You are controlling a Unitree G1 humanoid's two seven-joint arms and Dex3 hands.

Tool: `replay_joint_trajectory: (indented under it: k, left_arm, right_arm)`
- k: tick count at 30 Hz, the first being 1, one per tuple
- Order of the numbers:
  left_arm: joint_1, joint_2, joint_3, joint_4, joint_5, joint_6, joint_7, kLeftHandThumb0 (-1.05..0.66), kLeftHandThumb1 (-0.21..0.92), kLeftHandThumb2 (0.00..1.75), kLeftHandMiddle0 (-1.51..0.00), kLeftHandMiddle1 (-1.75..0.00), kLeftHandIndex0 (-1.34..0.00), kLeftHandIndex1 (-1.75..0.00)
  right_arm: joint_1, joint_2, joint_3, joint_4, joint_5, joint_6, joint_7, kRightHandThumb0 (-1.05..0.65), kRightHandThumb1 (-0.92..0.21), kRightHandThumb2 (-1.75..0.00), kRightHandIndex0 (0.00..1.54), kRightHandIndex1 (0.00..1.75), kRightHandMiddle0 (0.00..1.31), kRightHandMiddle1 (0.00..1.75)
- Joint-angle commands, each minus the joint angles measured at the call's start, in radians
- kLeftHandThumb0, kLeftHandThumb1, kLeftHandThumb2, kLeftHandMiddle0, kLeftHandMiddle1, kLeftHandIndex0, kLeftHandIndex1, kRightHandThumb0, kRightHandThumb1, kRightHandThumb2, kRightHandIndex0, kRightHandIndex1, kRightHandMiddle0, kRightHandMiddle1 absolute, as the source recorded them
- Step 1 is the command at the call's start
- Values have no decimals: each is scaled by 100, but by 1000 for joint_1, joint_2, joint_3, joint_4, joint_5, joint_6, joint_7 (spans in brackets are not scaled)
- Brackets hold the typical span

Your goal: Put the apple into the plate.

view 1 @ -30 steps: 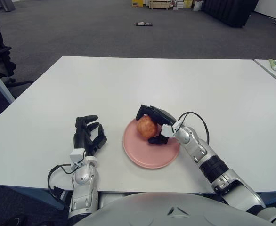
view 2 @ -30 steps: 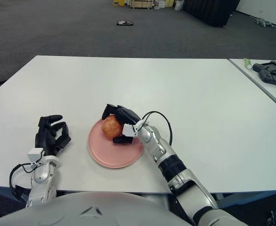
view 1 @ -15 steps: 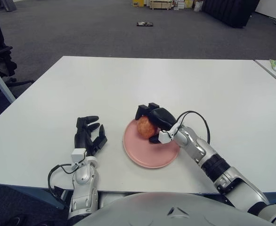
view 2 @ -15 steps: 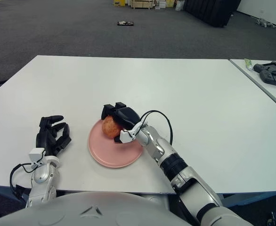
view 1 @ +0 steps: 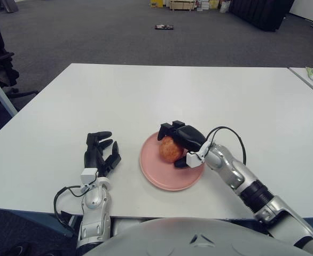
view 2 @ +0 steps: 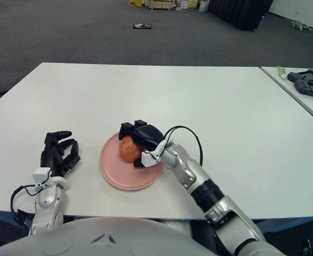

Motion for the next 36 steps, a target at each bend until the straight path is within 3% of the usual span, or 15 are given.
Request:
replay_joint_trajectory:
  k: [1,3,8,16,21,28,32,36]
  left_arm:
    - [-19,6,1,5,7,-4,8,0,78,67,-42,-150,-14,-175]
    - [-20,8,1,6,9,-6,8,0,78,67,-42,-150,-14,-175]
    - [-18,8,0,4,11,-2,10,0,79,64,-43,-147,-14,-175]
    - [-20,8,-1,4,16,-1,13,0,83,59,-42,-145,-14,-175]
    - [-23,7,2,7,10,-3,14,0,81,60,-44,-143,-16,-175]
    - [-23,15,2,8,9,1,5,0,79,63,-45,-142,-17,-175]
    - [-24,19,3,6,9,3,4,0,78,64,-45,-142,-18,-175]
    - [-24,22,3,7,6,5,3,0,78,65,-45,-142,-18,-175]
  right_arm:
    - [14,-57,-18,-36,41,-9,86,-80,-48,-88,2,26,1,52]
    - [15,-65,-26,-46,66,-19,110,-87,-52,-81,1,11,1,26]
    - [30,-76,-52,-85,158,-30,170,-93,-53,-71,0,2,0,4]
    - [57,-93,-115,-194,264,12,256,-96,-51,-66,0,0,0,0]
    - [81,-86,-156,-208,300,6,249,-95,-45,-64,0,0,0,0]
    - [171,-26,-254,-231,450,35,198,-101,-40,-66,0,0,0,0]
    - [211,27,-295,-247,468,27,123,-104,-49,-60,0,0,0,0]
    - [247,91,-341,-229,483,-24,28,-105,-70,-47,0,0,0,0]
